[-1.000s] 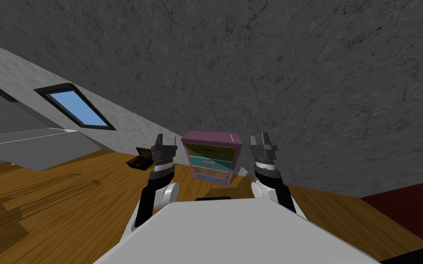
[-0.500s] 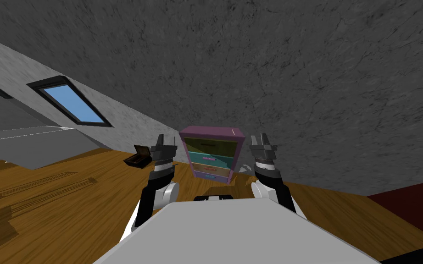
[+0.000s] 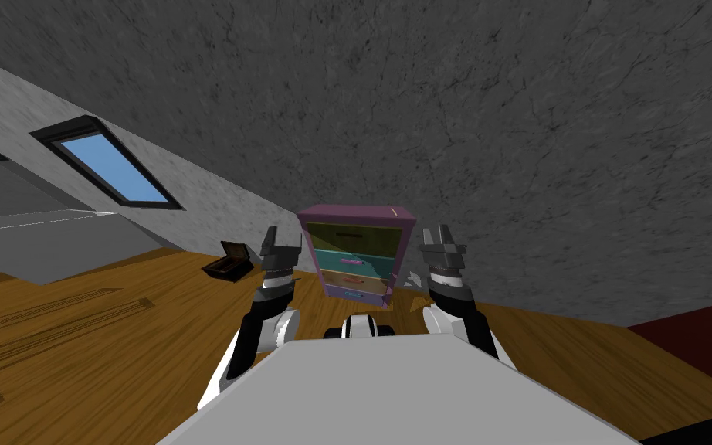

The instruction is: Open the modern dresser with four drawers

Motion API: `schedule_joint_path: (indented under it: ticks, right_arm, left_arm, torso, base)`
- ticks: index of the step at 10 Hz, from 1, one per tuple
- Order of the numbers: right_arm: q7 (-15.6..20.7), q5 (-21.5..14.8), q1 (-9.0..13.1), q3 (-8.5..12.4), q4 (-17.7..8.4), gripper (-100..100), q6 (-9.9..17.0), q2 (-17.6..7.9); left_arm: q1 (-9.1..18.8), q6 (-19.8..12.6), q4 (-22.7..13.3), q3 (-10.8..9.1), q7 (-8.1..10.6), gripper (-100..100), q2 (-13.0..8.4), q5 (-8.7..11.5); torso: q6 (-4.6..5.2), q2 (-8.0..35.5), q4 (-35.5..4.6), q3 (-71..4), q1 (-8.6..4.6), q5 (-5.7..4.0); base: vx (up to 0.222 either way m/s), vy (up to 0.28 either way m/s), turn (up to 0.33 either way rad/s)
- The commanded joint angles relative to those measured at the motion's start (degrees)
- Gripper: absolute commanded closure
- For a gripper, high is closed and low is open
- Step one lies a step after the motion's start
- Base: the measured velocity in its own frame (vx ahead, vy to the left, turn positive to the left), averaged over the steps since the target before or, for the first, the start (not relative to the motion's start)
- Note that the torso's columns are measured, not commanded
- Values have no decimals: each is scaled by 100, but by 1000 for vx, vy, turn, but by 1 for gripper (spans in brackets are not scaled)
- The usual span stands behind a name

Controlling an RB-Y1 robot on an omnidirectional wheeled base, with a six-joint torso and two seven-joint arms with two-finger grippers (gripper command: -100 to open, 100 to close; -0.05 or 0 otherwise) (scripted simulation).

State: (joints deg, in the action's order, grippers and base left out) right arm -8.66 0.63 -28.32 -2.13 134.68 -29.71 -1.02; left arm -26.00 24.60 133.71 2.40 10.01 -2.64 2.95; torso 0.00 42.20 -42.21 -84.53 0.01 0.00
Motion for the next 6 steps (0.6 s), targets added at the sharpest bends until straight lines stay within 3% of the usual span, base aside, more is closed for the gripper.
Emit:
schedule_joint_path:
  ticks: [1,6]
  right_arm:
    - [0,0,0,0,0,0,0,0]
    - [0,0,0,0,0,0,0,0]
  left_arm:
    - [52,116,-318,38,-15,-100,-336,-7]
    - [210,390,-1162,94,-34,-100,-728,-5]
  torso:
    - [0,4,-5,-5,-1,0]
    - [0,9,-8,-4,-1,-1]
  base:
    - [19,-6,-20]
    - [24,-5,-27]
